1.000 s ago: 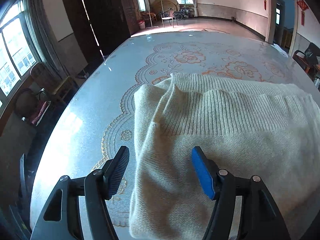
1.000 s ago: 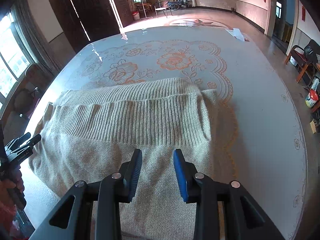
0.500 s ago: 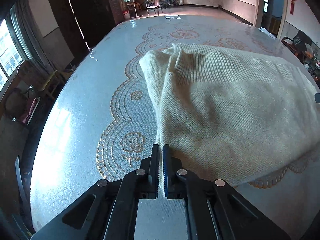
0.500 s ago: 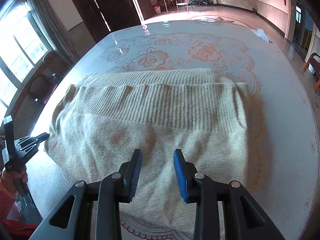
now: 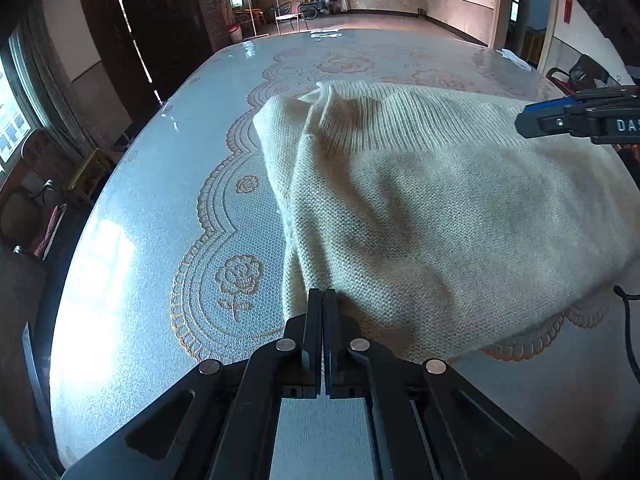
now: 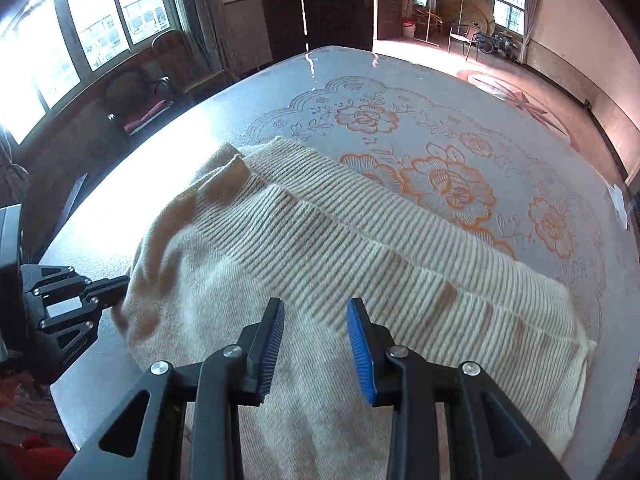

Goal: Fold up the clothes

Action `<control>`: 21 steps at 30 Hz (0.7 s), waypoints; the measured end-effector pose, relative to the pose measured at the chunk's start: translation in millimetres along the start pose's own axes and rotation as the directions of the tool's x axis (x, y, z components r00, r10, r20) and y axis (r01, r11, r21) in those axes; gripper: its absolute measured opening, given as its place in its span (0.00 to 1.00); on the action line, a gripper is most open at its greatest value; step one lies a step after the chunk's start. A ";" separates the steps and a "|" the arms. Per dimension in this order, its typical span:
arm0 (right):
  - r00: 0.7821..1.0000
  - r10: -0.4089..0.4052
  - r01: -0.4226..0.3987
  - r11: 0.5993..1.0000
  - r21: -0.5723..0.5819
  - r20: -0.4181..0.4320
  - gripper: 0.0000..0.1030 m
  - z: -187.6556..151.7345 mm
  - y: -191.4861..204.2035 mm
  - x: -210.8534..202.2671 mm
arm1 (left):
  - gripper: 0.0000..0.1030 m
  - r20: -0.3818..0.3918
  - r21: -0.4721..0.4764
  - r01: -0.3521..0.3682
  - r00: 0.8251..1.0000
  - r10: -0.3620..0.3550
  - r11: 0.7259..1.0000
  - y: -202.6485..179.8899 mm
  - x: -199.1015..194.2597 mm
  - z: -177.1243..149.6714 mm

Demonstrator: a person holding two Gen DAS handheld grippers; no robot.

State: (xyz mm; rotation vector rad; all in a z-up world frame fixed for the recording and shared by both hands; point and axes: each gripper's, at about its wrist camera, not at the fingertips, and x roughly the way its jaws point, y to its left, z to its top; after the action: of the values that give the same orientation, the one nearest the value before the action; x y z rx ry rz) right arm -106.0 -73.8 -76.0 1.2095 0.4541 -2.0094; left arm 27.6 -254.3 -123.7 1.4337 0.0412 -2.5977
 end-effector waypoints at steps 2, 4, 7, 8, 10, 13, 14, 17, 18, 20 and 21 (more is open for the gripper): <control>1.000 0.001 -0.001 1.000 0.009 -0.030 0.31 7.8 1.4 11.8 | 0.00 -0.001 -0.023 0.027 1.000 -0.027 0.999 5.4 -2.1 -2.5; 0.999 0.007 -0.006 1.000 0.020 -0.054 0.31 11.7 2.5 21.6 | 0.00 -0.005 -0.036 0.049 0.999 -0.049 0.998 10.2 -4.4 -5.9; 0.997 0.017 -0.015 0.999 0.033 -0.074 0.31 11.4 3.6 31.8 | 0.05 -0.007 -0.043 0.065 0.998 -0.065 0.997 15.2 -8.7 -9.5; 0.997 0.015 -0.013 0.999 0.030 -0.075 0.31 10.4 3.7 33.6 | 0.05 -0.005 -0.046 0.071 0.997 -0.071 0.996 16.6 -10.1 -10.1; 0.997 0.012 -0.010 1.000 0.026 -0.077 0.31 9.4 3.7 35.7 | 0.11 -0.001 -0.067 0.093 0.996 -0.094 0.993 18.3 -9.0 -8.1; 0.997 0.012 -0.010 1.000 0.027 -0.077 0.31 9.4 3.4 36.3 | 0.24 -0.001 -0.127 0.141 0.990 -0.142 0.982 26.5 -12.8 -9.5; 0.997 0.016 -0.013 0.999 0.031 -0.075 0.31 9.6 2.6 35.0 | 0.26 0.007 -0.146 0.155 0.988 -0.156 0.977 24.9 -15.4 -10.2; 0.997 0.050 -0.049 0.999 0.022 -0.052 0.31 12.2 4.4 30.9 | 0.35 0.032 -0.162 0.202 0.979 -0.200 0.966 28.4 -26.0 -16.8; 0.997 0.061 -0.060 0.998 0.010 -0.049 0.31 13.8 6.5 31.0 | 0.36 0.025 -0.151 0.210 0.978 -0.209 0.966 25.9 -25.0 -15.9; 0.997 0.068 -0.069 0.997 -0.027 -0.040 0.31 18.1 13.3 31.7 | 0.36 0.008 -0.113 0.214 0.977 -0.214 0.970 16.3 -19.7 -11.2; 0.997 0.063 -0.065 0.997 -0.051 -0.034 0.31 20.7 18.0 32.3 | 0.36 -0.003 -0.088 0.208 0.978 -0.209 0.974 9.9 -15.5 -7.9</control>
State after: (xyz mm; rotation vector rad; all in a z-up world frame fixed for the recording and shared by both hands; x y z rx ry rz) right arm -114.5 -111.9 -92.5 1.2109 0.4750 -1.9146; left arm 43.9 -261.0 -114.3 1.4884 0.3196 -2.7124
